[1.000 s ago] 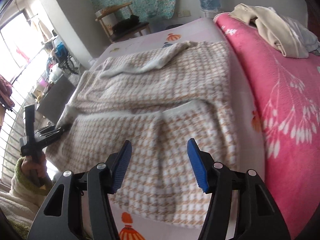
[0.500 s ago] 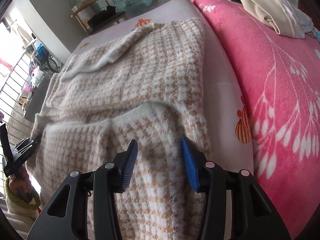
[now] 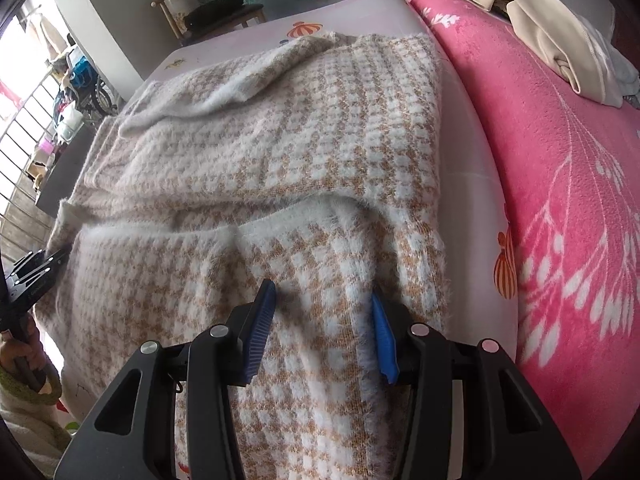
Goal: Fold large clothes
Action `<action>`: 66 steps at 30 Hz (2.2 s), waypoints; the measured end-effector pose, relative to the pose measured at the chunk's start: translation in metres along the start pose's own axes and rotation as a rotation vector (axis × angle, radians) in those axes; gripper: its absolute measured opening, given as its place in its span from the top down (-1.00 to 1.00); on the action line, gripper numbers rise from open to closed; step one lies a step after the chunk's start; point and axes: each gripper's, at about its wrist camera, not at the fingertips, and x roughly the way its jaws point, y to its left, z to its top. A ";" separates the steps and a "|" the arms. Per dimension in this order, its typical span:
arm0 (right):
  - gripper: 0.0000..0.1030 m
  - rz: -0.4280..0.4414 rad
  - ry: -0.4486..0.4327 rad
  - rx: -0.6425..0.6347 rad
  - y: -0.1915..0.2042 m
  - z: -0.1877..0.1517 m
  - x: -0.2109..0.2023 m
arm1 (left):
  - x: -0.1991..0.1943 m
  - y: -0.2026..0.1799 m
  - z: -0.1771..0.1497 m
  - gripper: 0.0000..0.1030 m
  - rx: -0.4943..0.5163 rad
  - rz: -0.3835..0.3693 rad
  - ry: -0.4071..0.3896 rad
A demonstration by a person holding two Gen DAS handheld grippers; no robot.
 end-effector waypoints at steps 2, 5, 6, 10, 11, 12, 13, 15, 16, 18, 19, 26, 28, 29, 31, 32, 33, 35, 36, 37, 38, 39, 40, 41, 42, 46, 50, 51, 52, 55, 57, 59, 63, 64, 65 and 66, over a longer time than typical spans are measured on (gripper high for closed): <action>0.14 -0.015 0.005 -0.007 0.004 -0.001 0.000 | 0.000 0.000 0.000 0.31 0.001 0.003 0.000; 0.14 -0.033 0.009 -0.017 0.007 -0.004 0.000 | 0.000 0.000 0.000 0.30 0.002 0.004 0.000; 0.14 -0.036 0.010 -0.018 0.007 -0.005 0.000 | 0.000 0.000 0.000 0.30 0.002 0.005 0.000; 0.14 -0.038 0.015 -0.013 0.005 -0.004 0.000 | 0.000 0.000 0.000 0.30 0.001 0.004 0.000; 0.14 -0.039 0.016 -0.013 0.004 -0.004 0.000 | 0.000 0.000 0.000 0.30 0.001 0.005 0.000; 0.14 -0.040 0.018 -0.014 0.004 -0.004 0.000 | 0.000 0.000 0.000 0.30 0.001 0.005 0.000; 0.14 -0.040 0.019 -0.014 0.005 -0.004 0.001 | 0.000 0.000 0.000 0.30 0.001 0.005 0.000; 0.14 -0.041 0.019 -0.014 0.005 -0.004 0.001 | 0.000 0.000 0.000 0.30 0.001 0.005 0.000; 0.14 -0.042 0.019 -0.014 0.006 -0.004 0.001 | 0.000 0.001 0.001 0.30 0.002 0.005 0.000; 0.14 -0.041 0.019 -0.013 0.006 -0.004 0.001 | 0.001 0.000 0.001 0.30 0.004 0.006 0.000; 0.14 -0.042 0.019 -0.012 0.006 -0.003 0.001 | 0.001 0.000 0.001 0.30 0.005 0.007 0.000; 0.14 -0.041 0.018 -0.013 0.006 -0.004 0.001 | 0.000 0.000 0.000 0.30 0.004 0.008 0.000; 0.14 -0.041 0.018 -0.013 0.006 -0.004 0.001 | 0.000 -0.001 0.000 0.30 0.005 0.009 0.000; 0.14 -0.040 0.018 -0.012 0.006 -0.004 0.001 | 0.000 0.000 0.000 0.30 0.005 0.009 0.000; 0.14 -0.040 0.017 -0.011 0.006 -0.004 0.001 | 0.000 -0.001 0.000 0.30 0.005 0.008 0.000; 0.14 -0.040 0.018 -0.011 0.006 -0.004 0.001 | 0.000 -0.001 0.000 0.30 0.005 0.008 0.000; 0.14 -0.041 0.018 -0.011 0.006 -0.004 0.001 | 0.000 -0.001 0.000 0.30 0.005 0.008 0.000; 0.14 -0.041 0.018 -0.013 0.006 -0.004 0.001 | 0.000 -0.001 0.000 0.30 0.005 0.009 0.000; 0.14 -0.043 0.016 -0.014 0.006 -0.004 0.001 | 0.000 -0.001 0.000 0.30 0.005 0.009 0.000; 0.14 -0.044 0.015 -0.015 0.006 -0.004 0.001 | 0.000 -0.002 0.000 0.30 0.005 0.009 0.000; 0.14 -0.044 0.015 -0.015 0.007 -0.004 0.001 | 0.000 -0.002 0.000 0.30 0.005 0.009 0.001; 0.14 -0.046 0.014 -0.017 0.007 -0.004 0.001 | 0.000 -0.002 0.000 0.30 0.004 0.009 0.001; 0.14 -0.051 0.013 -0.021 0.007 -0.004 0.001 | 0.000 -0.002 0.000 0.30 0.005 0.009 0.001; 0.16 -0.056 0.013 -0.025 0.008 -0.004 0.001 | 0.000 -0.001 0.000 0.29 0.004 0.008 0.001; 0.18 -0.061 0.012 -0.029 0.009 -0.004 0.001 | -0.001 -0.002 -0.001 0.29 0.003 0.008 0.002; 0.36 -0.092 0.011 -0.044 0.013 -0.005 0.001 | 0.000 -0.001 0.000 0.29 0.001 0.012 0.001; 0.51 -0.121 0.003 -0.065 0.017 -0.005 -0.001 | 0.000 0.001 0.001 0.29 0.000 0.013 0.002; 0.53 -0.129 0.002 -0.071 0.018 -0.005 -0.001 | 0.000 0.000 0.001 0.29 -0.001 0.013 0.003; 0.56 -0.138 0.000 -0.079 0.020 -0.005 -0.001 | 0.000 -0.001 0.001 0.29 -0.002 0.013 0.003; 0.60 -0.171 -0.005 -0.110 0.026 -0.006 -0.001 | 0.000 0.000 0.001 0.29 -0.003 0.014 0.003; 0.60 -0.190 -0.007 -0.128 0.029 -0.008 0.000 | 0.000 0.001 0.001 0.29 -0.003 0.014 0.003; 0.61 -0.205 -0.012 -0.141 0.031 -0.008 0.001 | 0.000 0.000 0.001 0.29 -0.002 0.013 0.003; 0.68 -0.222 -0.026 -0.157 0.033 -0.010 0.001 | -0.001 0.000 0.000 0.29 0.005 0.015 -0.002; 0.74 -0.229 -0.030 -0.159 0.035 -0.011 0.001 | -0.001 -0.001 0.000 0.29 0.007 0.016 -0.006; 0.77 -0.237 -0.034 -0.161 0.037 -0.012 0.000 | -0.001 -0.001 0.000 0.28 0.012 0.017 -0.012; 0.78 -0.244 -0.038 -0.161 0.038 -0.013 -0.001 | -0.002 0.000 -0.001 0.29 0.017 0.017 -0.016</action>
